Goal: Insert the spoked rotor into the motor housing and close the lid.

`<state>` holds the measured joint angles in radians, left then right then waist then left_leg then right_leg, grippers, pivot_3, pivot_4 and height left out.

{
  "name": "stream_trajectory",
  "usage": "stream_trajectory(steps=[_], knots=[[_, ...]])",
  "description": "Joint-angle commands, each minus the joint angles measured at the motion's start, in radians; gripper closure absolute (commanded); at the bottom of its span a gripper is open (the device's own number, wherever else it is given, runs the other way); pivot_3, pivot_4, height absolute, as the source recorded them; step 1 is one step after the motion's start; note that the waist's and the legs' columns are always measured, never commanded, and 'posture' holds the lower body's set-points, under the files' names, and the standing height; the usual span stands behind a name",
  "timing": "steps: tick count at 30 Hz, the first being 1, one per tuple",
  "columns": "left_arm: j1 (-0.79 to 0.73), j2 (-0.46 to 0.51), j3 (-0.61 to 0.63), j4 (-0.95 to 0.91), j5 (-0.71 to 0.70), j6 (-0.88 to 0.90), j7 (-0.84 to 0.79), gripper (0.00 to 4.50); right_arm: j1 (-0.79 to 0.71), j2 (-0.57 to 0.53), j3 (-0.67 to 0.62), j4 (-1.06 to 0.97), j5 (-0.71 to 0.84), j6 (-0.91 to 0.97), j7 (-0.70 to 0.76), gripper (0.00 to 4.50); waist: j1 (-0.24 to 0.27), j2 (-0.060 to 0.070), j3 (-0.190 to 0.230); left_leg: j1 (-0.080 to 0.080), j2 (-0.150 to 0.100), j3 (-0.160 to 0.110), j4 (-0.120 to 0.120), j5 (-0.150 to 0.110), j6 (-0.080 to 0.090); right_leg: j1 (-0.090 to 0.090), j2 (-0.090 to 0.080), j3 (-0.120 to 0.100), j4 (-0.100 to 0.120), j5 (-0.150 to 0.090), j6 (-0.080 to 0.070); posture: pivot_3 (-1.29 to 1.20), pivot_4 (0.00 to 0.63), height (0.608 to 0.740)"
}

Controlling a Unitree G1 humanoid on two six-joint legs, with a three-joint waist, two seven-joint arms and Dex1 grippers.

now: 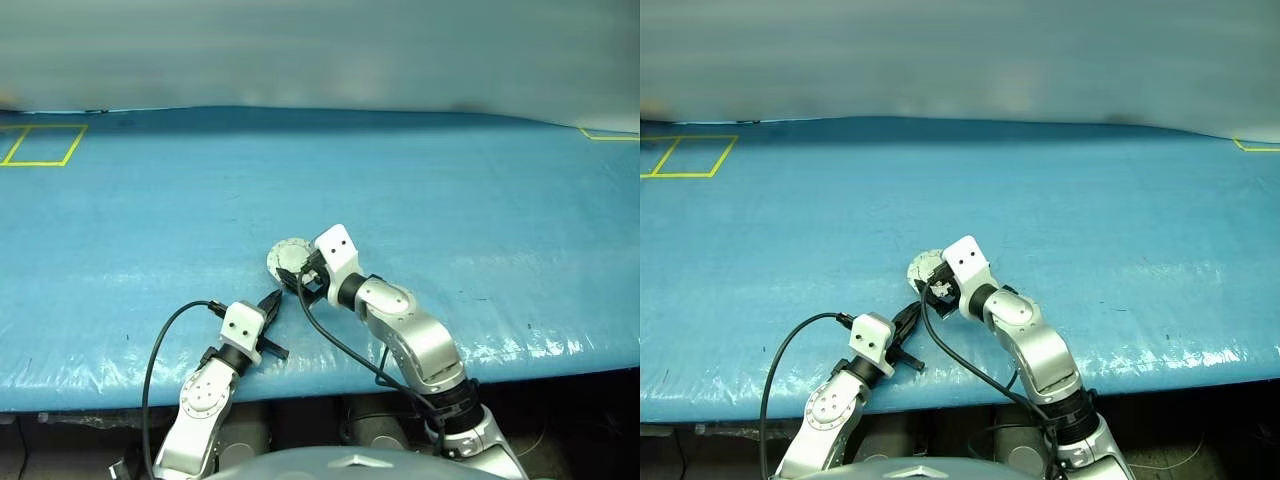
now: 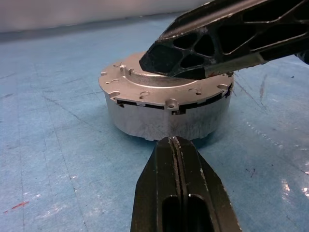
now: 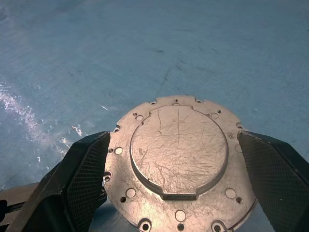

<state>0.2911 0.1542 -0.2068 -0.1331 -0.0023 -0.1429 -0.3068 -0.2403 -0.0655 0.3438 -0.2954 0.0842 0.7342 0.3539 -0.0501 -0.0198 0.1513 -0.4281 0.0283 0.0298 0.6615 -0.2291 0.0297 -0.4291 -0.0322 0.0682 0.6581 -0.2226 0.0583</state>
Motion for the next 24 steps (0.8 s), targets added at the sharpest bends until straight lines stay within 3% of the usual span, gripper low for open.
stream_trajectory(steps=[1,13,19,24], knots=[[-0.001,-0.002,-0.005,-0.032,-0.009,-0.012,-0.004,4.50,-0.027,-0.005,0.015,0.010,-0.018,-0.054,-0.005,0.01,0.000,0.000,0.000,0.000,0.000,0.000,0.000,0.000,0.000,0.000,0.000,0.000,0.000,0.000,0.000,0.00,0.150,0.740],[0.000,-0.003,-0.002,-0.034,-0.009,-0.015,0.001,4.50,-0.050,-0.029,0.052,0.106,-0.041,-0.156,0.034,0.01,0.000,0.000,0.000,0.000,0.001,0.000,0.000,0.000,0.000,0.000,0.001,0.000,0.000,0.000,0.000,0.00,0.150,0.740],[0.009,-0.004,0.002,-0.038,-0.011,-0.014,0.004,4.50,-0.055,-0.040,0.040,0.093,-0.039,-0.153,0.044,1.47,0.000,0.000,0.000,0.000,0.001,0.000,0.000,0.000,0.000,0.000,0.001,0.000,0.000,0.000,0.000,0.00,0.150,0.740],[0.010,-0.006,-0.001,-0.035,-0.012,-0.015,0.002,4.50,-0.071,-0.053,0.032,0.068,-0.029,-0.129,0.058,1.48,0.000,0.000,0.000,0.000,0.001,0.000,0.000,0.000,0.000,0.000,0.002,0.000,0.000,0.000,0.000,0.00,0.150,0.740]])
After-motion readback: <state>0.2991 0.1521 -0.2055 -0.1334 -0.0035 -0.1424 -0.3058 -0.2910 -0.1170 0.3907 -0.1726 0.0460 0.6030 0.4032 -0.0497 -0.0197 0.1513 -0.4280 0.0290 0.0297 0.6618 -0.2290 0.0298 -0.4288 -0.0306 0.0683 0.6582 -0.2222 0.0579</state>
